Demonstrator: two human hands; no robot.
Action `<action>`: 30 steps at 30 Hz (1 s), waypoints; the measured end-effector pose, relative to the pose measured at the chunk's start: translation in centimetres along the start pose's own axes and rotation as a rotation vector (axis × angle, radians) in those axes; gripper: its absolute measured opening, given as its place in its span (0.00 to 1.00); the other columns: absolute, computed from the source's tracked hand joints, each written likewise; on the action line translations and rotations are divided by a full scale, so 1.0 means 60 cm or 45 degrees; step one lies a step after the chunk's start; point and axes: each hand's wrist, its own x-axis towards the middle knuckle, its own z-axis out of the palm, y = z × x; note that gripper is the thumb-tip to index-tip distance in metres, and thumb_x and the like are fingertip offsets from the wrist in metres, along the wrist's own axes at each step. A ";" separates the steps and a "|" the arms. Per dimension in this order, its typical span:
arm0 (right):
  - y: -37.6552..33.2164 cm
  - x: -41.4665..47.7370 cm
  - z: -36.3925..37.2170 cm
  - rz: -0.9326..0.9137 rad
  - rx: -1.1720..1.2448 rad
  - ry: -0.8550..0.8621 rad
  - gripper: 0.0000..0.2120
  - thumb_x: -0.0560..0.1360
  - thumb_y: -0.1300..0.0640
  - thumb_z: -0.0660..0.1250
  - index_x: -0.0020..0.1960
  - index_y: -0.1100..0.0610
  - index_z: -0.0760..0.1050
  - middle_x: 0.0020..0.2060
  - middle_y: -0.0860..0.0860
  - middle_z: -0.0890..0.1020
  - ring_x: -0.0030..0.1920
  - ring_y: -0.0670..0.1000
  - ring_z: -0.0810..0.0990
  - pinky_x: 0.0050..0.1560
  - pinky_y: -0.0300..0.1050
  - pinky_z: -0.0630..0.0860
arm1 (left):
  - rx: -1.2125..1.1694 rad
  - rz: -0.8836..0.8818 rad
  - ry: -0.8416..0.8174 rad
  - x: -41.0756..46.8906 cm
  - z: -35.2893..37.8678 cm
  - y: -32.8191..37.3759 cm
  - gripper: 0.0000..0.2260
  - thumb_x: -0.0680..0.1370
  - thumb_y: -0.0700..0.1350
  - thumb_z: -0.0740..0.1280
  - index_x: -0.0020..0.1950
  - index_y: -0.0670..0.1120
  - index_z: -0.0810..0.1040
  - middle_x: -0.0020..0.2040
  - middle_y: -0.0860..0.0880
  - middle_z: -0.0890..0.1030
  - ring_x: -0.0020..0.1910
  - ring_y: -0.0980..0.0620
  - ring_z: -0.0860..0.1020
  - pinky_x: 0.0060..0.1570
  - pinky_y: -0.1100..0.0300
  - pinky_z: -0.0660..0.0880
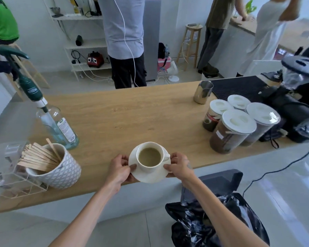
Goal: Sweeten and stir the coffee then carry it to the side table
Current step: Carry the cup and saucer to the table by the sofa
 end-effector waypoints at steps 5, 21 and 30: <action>0.038 -0.056 -0.086 0.007 0.117 0.090 0.15 0.73 0.69 0.70 0.57 0.60 0.73 0.51 0.59 0.84 0.52 0.57 0.84 0.43 0.52 0.86 | -0.031 0.012 -0.156 -0.046 0.072 0.005 0.09 0.76 0.28 0.72 0.51 0.40 0.79 0.32 0.48 0.82 0.24 0.47 0.75 0.26 0.57 0.74; 0.173 -0.322 -0.248 -0.003 0.467 0.613 0.15 0.74 0.67 0.70 0.59 0.57 0.76 0.52 0.56 0.84 0.54 0.56 0.84 0.45 0.51 0.85 | 0.152 0.163 -0.695 -0.225 0.255 0.008 0.08 0.78 0.32 0.71 0.54 0.42 0.79 0.42 0.45 0.84 0.31 0.50 0.82 0.26 0.57 0.79; 0.243 -0.500 -0.296 0.016 0.602 0.882 0.19 0.71 0.73 0.68 0.59 0.59 0.78 0.49 0.55 0.86 0.50 0.55 0.85 0.41 0.47 0.82 | 0.279 0.210 -0.970 -0.353 0.343 -0.014 0.07 0.79 0.34 0.71 0.55 0.42 0.78 0.46 0.42 0.84 0.35 0.46 0.81 0.23 0.60 0.76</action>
